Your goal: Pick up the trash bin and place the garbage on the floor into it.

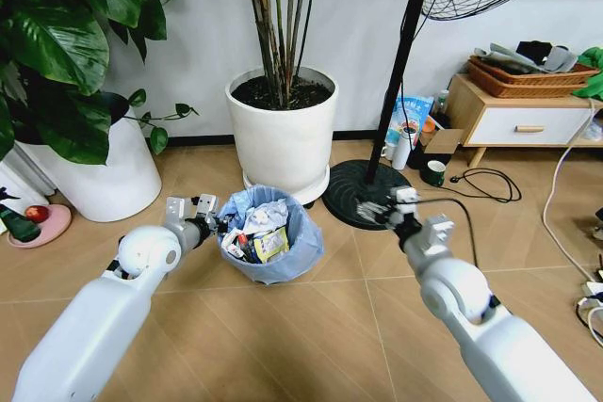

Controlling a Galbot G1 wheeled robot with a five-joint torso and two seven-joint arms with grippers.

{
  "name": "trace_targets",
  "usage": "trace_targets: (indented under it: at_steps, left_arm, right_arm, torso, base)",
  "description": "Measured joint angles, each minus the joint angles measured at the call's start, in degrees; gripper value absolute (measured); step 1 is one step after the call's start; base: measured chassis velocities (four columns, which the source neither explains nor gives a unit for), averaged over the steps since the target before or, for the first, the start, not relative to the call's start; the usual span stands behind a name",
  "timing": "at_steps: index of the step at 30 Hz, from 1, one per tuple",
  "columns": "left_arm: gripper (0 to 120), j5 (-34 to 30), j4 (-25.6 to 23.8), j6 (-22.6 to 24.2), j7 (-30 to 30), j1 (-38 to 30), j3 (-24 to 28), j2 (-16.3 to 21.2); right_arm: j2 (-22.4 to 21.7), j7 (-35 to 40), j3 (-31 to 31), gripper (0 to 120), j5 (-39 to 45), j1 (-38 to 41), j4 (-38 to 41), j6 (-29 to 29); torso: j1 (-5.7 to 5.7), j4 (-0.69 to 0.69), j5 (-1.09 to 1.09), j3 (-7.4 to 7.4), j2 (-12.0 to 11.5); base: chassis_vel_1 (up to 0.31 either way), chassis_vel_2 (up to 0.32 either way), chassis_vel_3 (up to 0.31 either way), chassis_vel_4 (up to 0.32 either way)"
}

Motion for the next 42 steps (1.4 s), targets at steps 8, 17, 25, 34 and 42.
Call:
trace_targets:
  at_steps: [8, 17, 25, 34, 42]
  left_arm:
    - [0, 0.1, -1.8, 0.0, -0.4, 1.7, -0.3, 0.0]
    - [0, 0.0, -3.2, 0.0, -1.4, 2.4, 0.0, 0.0]
    - [0, -0.1, -3.8, 0.0, -1.6, 3.2, -0.2, 0.8]
    - [0, -0.1, -4.7, 0.0, -1.7, 4.1, -0.8, 1.6]
    - [0, -0.3, -5.5, 0.0, -1.8, 5.1, -1.9, 2.2]
  right_arm:
    - [4.2, 0.1, 5.1, 100, -6.4, -8.6, 4.5, 1.0]
    - [7.7, 0.1, 5.2, 100, -11.4, -12.2, 6.7, 2.0]
    - [8.6, 0.2, 5.1, 100, -13.3, -13.4, 7.3, 2.4]
    - [10.1, 0.3, 5.0, 100, -14.9, -14.4, 7.5, 2.7]
    - [10.6, 0.3, 4.9, 100, -15.6, -15.0, 7.9, 3.0]
  torso:
    - [0.00, -0.01, -0.01, 0.00, 0.0]
    - [0.00, 0.01, 0.01, 0.01, 0.0]
    - [0.00, -0.01, 0.00, 0.01, 0.0]
    - [0.00, 0.01, -0.01, 0.01, 0.0]
    - [0.01, 0.01, 0.00, 0.01, 0.0]
  base:
    - [0.000, 0.000, 0.000, 0.000]
    - [0.000, 0.000, 0.000, 0.000]
    - [0.021, 0.015, -0.027, -0.021]
    - [0.157, 0.142, -0.147, -0.149]
    - [0.145, 0.150, -0.138, -0.147]
